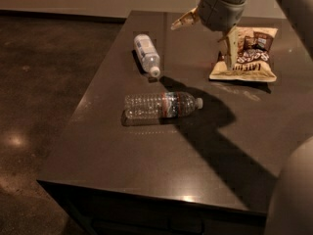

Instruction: Place blue plastic bottle upright

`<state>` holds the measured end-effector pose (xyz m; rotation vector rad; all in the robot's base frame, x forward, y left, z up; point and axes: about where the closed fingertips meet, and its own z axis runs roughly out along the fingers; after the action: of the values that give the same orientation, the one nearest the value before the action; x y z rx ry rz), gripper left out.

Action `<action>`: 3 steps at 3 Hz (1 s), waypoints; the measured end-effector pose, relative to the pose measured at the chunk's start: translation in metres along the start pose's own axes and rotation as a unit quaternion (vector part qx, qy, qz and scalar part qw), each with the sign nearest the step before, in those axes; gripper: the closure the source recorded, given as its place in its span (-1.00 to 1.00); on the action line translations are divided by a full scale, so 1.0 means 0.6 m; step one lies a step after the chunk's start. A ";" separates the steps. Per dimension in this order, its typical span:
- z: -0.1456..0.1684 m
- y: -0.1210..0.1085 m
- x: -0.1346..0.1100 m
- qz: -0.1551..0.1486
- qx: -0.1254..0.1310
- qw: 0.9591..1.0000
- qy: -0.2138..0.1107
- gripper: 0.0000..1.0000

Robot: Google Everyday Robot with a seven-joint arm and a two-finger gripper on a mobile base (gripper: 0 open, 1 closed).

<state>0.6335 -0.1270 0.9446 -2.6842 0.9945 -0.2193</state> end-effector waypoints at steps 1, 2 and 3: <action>0.014 -0.016 -0.002 -0.053 -0.012 0.999 0.002 -1.00; 0.027 -0.029 -0.008 -0.083 -0.020 0.996 0.004 -1.00; 0.032 -0.039 -0.003 -0.084 -0.010 0.996 0.009 -1.00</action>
Offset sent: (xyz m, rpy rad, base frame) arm -0.0021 0.0205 -0.0159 -0.1352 0.0493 0.2223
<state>0.6510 -0.1046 0.9336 -2.7913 0.7786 -0.2688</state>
